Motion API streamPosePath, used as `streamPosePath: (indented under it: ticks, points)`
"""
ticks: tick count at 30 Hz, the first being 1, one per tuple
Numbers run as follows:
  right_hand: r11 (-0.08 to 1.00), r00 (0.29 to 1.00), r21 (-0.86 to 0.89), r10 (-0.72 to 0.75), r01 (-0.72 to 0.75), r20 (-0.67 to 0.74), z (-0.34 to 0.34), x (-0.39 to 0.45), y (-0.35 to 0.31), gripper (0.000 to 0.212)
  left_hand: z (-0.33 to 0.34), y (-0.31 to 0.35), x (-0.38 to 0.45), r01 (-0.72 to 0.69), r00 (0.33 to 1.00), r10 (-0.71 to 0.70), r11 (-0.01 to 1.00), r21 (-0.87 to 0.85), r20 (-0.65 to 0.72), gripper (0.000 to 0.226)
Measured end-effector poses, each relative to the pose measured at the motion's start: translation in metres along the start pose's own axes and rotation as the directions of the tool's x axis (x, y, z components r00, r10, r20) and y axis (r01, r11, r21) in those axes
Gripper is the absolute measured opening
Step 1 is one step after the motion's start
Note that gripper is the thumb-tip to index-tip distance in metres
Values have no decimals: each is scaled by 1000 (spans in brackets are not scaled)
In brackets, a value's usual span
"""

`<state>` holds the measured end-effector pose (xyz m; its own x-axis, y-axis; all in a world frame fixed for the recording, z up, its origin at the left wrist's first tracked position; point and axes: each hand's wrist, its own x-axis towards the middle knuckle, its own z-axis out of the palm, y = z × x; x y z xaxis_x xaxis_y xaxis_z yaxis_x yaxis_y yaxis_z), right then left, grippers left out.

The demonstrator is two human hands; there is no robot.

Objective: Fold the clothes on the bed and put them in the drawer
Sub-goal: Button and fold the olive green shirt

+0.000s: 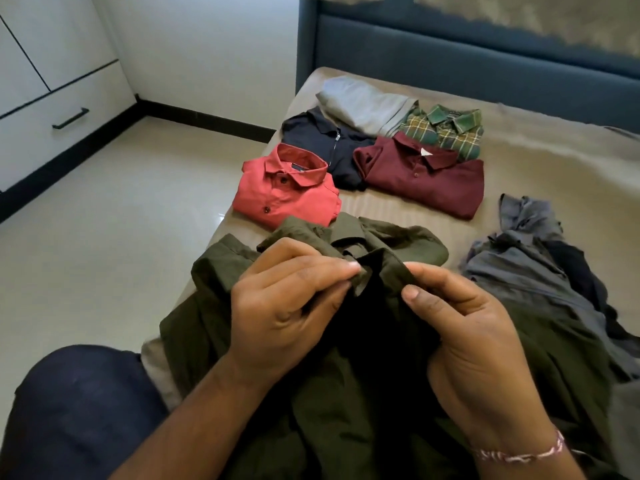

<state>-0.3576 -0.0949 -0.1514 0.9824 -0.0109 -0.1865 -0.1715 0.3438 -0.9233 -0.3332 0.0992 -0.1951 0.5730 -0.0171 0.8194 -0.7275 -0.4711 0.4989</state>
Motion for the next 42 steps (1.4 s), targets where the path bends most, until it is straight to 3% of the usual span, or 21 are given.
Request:
streamPosePath:
  ticks: [3,10,17,23,26,29,34,38,42]
  points:
    - [1000,999,-14,-28,28,38,1,-3,0,29,1,5,0,-22,1000,22,1000,1,13,8]
    - [944,970,-227,-233,241,64,3,-12,-3,38,5,11,4,-83,996,80,995,50,47,7]
    - [941,959,-185,-282,284,36,7,-14,0,42,8,11,0,-86,994,82,995,49,79,6]
    - [758,888,-467,-426,455,174,6,-14,-2,44,8,5,0,-72,993,66,996,57,101,7]
    - [704,868,-513,-446,491,220,2,-10,0,47,6,2,2,-82,984,75,996,39,159,5]
    - [784,899,-440,-397,438,185,1,-8,3,45,7,0,1,-86,978,78,996,30,195,6]
    - [953,965,-166,-262,255,-23,6,-5,13,41,13,3,-7,-61,991,55,997,48,119,3]
    - [979,978,-42,-201,199,-52,5,-3,12,44,14,3,-7,-56,997,53,996,71,53,5]
    - [974,975,-69,-218,216,-32,5,-6,9,41,12,2,-8,-76,995,69,992,96,71,7]
